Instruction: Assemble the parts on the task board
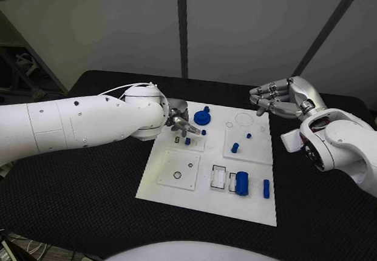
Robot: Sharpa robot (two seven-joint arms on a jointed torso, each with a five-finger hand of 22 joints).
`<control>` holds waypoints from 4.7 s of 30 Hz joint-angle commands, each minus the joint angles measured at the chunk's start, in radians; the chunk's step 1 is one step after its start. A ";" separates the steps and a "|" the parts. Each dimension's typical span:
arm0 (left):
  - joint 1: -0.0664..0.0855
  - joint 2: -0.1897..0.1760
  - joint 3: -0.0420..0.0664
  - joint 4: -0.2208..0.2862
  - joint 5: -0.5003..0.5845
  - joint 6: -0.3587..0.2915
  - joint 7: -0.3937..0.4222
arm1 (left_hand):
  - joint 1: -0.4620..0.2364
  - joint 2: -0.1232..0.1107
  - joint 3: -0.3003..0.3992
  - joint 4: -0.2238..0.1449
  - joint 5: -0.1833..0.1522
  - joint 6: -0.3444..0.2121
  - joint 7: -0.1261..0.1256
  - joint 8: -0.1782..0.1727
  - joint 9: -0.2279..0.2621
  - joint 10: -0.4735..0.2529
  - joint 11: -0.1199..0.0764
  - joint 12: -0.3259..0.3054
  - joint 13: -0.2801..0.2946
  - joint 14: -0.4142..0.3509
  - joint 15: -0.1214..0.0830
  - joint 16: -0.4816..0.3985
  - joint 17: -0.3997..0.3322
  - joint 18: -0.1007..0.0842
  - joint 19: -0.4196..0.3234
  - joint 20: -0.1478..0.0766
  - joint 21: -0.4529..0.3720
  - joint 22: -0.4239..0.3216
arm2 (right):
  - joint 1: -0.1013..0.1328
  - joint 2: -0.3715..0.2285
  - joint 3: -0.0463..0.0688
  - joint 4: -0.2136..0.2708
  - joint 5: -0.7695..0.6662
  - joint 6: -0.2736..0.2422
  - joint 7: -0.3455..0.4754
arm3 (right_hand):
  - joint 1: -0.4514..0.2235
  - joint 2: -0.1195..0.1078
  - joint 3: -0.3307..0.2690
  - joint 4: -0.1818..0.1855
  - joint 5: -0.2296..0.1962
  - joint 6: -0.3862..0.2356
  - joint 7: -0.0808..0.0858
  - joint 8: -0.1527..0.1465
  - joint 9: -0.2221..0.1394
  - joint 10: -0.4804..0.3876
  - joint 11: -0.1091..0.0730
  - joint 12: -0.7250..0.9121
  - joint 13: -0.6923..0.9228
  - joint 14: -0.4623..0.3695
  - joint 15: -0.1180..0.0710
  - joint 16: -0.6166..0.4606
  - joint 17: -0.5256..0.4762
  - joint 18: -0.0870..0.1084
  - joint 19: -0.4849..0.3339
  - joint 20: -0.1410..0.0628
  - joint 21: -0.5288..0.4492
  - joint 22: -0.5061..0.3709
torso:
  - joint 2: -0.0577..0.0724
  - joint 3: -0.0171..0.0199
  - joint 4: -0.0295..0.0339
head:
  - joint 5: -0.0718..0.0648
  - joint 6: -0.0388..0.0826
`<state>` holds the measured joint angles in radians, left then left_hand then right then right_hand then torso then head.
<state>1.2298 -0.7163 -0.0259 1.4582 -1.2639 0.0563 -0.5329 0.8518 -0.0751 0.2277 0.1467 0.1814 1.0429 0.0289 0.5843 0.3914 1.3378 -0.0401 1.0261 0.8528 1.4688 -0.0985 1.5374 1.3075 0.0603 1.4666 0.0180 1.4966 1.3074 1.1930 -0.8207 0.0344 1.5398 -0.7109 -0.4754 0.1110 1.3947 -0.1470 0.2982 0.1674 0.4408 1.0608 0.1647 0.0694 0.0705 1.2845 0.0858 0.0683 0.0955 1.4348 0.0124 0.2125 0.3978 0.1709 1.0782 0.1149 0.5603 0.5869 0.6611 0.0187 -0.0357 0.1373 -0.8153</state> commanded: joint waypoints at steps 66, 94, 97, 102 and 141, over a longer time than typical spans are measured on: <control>-0.038 -0.060 -0.001 0.087 0.064 -0.076 -0.001 | 0.251 0.039 -0.156 -0.012 0.005 -0.061 0.053 -0.139 -0.093 -0.134 0.048 -0.128 -0.204 0.087 0.048 0.000 0.213 -0.012 -0.021 0.045 -0.071 0.090 | 0.001 0.001 0.000 -0.007 -0.002 0.008 0.005 | -0.011 -0.002 -0.001 0.005 0.005 -0.008 0.002 -0.003 0.000 -0.005 0.002 -0.004 -0.002 0.006 0.000 -0.007 -0.002 0.011 0.005 0.002 -0.006 -0.002 | -0.001 0.0005 -0.0010 | -0.002 -0.006; -0.039 -0.036 -0.002 0.056 0.058 -0.052 -0.002 | 0.320 0.053 -0.135 -0.046 0.006 -0.063 0.044 -0.112 -0.069 -0.124 0.039 -0.114 -0.201 0.088 0.039 0.000 0.214 -0.015 -0.011 0.037 -0.062 0.102 | 0.001 0.001 0.000 -0.006 -0.002 0.009 0.005 | -0.009 -0.001 0.002 0.004 0.014 -0.009 0.002 -0.003 0.000 -0.005 0.002 -0.003 -0.004 0.006 0.000 -0.010 -0.004 0.011 0.006 0.002 -0.008 -0.003 | 0.000 0.0000 -0.0005 | -0.005 -0.007; -0.039 -0.037 -0.002 0.058 0.058 -0.050 -0.002 | 0.350 0.059 -0.118 -0.062 0.007 -0.063 0.039 -0.106 -0.064 -0.124 0.034 -0.114 -0.202 0.088 0.036 0.000 0.214 -0.016 -0.010 0.035 -0.061 0.104 | 0.001 0.001 0.000 -0.006 -0.002 0.009 0.005 | -0.009 -0.001 0.002 0.004 0.014 -0.009 0.002 -0.003 0.000 -0.005 0.002 -0.003 -0.004 0.006 0.000 -0.010 -0.004 0.011 0.006 0.002 -0.008 -0.003 | 0.000 -0.0002 -0.0003 | -0.005 -0.007; -0.039 -0.040 -0.002 0.065 0.069 -0.054 -0.002 | 0.419 0.081 -0.045 -0.105 0.011 -0.064 0.030 -0.098 -0.053 -0.124 0.024 -0.122 -0.209 0.088 0.027 0.000 0.214 -0.016 -0.009 0.026 -0.060 0.107 | 0.001 0.002 0.000 -0.006 -0.002 0.009 0.005 | -0.008 -0.001 0.003 0.003 0.017 -0.009 0.002 -0.002 0.001 -0.005 0.002 -0.003 -0.004 0.007 0.000 -0.011 -0.004 0.011 0.006 0.002 -0.009 -0.004 | 0.000 -0.0008 0.0000 | -0.005 -0.006; 0.018 -0.059 0.008 0.072 0.148 -0.029 -0.001 | 0.320 -0.002 0.438 -0.225 0.027 -0.122 0.044 -0.030 0.053 -0.100 0.033 -0.108 -0.203 0.087 0.033 -0.001 0.213 -0.015 -0.012 0.028 -0.069 0.109 | 0.001 0.008 0.000 -0.011 -0.002 0.012 0.007 | -0.008 -0.001 0.004 0.003 0.023 -0.009 0.002 -0.002 0.001 -0.005 0.002 -0.003 -0.005 0.007 0.000 -0.012 -0.004 0.011 0.006 0.002 -0.009 -0.004 | 0.001 -0.0001 -0.0004 | -0.002 -0.005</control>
<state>1.2398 -0.7787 -0.0194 1.5373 -1.1607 -0.0161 -0.5337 1.1787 -0.0766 0.5207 0.0617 0.2051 0.9269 0.0733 0.5482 0.4431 1.2337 -0.0034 0.9207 0.6525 1.4636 -0.0680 1.5373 1.3074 0.0606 1.4595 0.0469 1.4311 1.3074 1.1927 -0.8143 0.0342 1.5286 -0.7109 -0.4702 0.1113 1.3947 -0.1470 0.2984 0.1672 0.4584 1.0573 0.1683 0.0694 0.0705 1.2845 0.0858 0.0683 0.0918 1.4348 0.0124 0.2050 0.3949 0.1710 1.0782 0.1149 0.5567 0.5841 0.6615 0.0186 -0.0356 0.1353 -0.8196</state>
